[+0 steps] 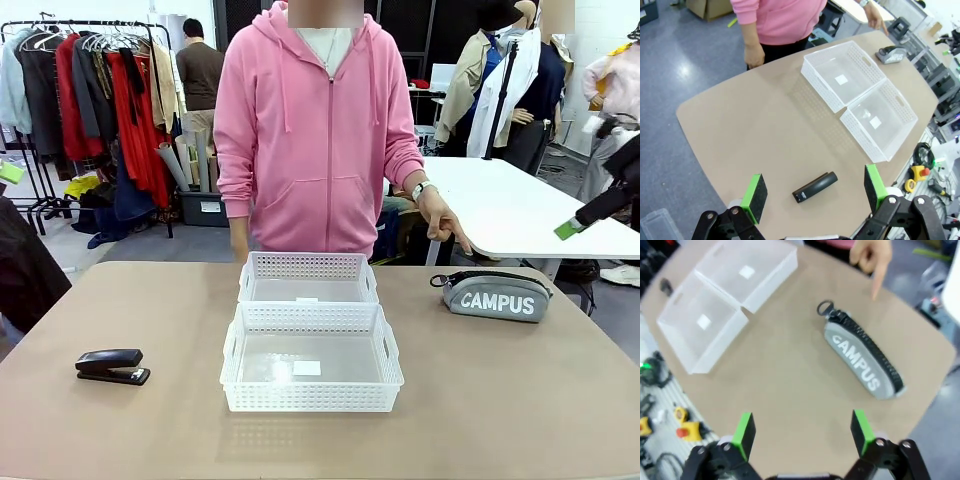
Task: Distribute items into two baskets.
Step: Pick up the Pencil pouch that the person points to.
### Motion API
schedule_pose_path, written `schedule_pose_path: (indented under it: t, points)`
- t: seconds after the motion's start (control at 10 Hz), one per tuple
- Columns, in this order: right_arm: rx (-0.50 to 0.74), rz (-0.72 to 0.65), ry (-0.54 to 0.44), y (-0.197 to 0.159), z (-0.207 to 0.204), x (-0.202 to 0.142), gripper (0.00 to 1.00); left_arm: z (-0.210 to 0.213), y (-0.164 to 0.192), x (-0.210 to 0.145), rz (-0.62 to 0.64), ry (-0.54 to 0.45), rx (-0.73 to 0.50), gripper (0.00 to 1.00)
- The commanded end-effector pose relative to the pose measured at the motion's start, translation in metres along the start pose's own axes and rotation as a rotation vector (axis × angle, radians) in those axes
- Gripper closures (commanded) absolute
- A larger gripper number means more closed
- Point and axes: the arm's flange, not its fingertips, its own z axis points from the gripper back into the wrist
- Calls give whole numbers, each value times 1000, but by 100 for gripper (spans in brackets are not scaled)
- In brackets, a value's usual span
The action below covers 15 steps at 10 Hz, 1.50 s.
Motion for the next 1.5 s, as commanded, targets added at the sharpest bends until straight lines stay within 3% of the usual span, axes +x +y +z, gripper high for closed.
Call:
schedule_pose_path:
  t: [0.0,0.3,0.4,0.6,1.2,1.4]
  points:
    - [1,124,38,-28,-8,25,0,1,0,1,-1,-11,-2,0]
    - [22,303,142,-56,-32,56,0,1,0,1,-1,-11,-2,0]
    - [-23,357,157,-65,-42,65,0,1,0,1,-1,-11,-2,0]
    - [40,482,257,-80,-59,79,0,1,0,1,-1,-11,-2,0]
    - [28,575,390,-100,-108,74,0,1,0,1,-1,-11,-2,0]
    - [49,581,389,-104,-126,69,0,1,0,1,-1,-11,-2,0]
